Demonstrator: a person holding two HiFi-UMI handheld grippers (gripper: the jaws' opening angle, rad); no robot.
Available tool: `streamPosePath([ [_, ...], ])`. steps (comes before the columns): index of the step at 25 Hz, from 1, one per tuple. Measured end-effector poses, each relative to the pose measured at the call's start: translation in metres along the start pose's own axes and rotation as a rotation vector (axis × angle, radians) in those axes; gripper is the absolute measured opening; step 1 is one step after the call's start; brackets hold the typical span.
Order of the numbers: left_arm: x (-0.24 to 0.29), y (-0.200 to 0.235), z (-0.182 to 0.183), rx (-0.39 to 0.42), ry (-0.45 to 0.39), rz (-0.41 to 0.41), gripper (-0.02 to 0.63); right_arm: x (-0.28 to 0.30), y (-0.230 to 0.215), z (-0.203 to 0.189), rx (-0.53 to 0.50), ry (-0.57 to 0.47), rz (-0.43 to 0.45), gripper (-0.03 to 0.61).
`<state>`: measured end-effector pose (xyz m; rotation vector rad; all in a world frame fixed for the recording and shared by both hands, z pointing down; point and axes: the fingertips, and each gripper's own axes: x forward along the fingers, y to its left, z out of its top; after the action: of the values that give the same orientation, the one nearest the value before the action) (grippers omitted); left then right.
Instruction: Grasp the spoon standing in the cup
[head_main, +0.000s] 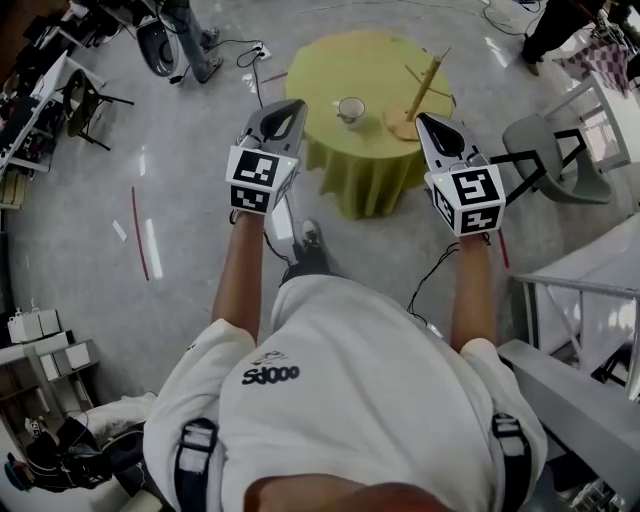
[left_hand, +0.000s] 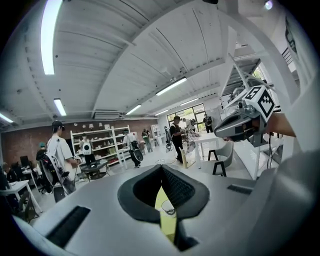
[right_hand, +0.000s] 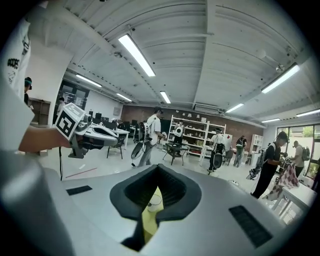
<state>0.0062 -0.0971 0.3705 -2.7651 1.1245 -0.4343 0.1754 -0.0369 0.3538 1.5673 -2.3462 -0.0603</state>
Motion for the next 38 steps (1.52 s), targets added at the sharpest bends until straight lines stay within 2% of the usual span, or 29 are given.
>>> streamPosePath([
  [7,0.057,0.072,-0.016,-0.007,0.019,-0.055,0.028,0.088,-0.022,0.016,-0.002,0.023,-0.065,0.022],
  [14,0.097,0.112,-0.030,-0.016,0.029,-0.127,0.028,0.148,-0.035,0.023,0.011,0.046,-0.106,0.023],
  [19,0.119,0.128,-0.057,-0.040,0.062,-0.184,0.028,0.183,-0.032,0.005,0.024,0.098,-0.109,0.023],
  [23,0.138,0.130,-0.079,-0.060,0.089,-0.219,0.028,0.207,-0.030,-0.027,0.045,0.173,-0.092,0.046],
  [26,0.154,0.124,-0.095,-0.093,0.122,-0.231,0.028,0.217,-0.029,-0.055,0.042,0.229,-0.060,0.089],
  [30,0.167,0.114,-0.116,-0.136,0.176,-0.225,0.028,0.233,-0.023,-0.095,0.049,0.284,0.045,0.125],
  [34,0.176,0.111,-0.138,-0.212,0.230,-0.180,0.028,0.251,-0.012,-0.139,0.026,0.357,0.160,0.153],
  [38,0.181,0.102,-0.163,-0.239,0.298,-0.139,0.028,0.262,-0.003,-0.183,0.029,0.433,0.232,0.161],
])
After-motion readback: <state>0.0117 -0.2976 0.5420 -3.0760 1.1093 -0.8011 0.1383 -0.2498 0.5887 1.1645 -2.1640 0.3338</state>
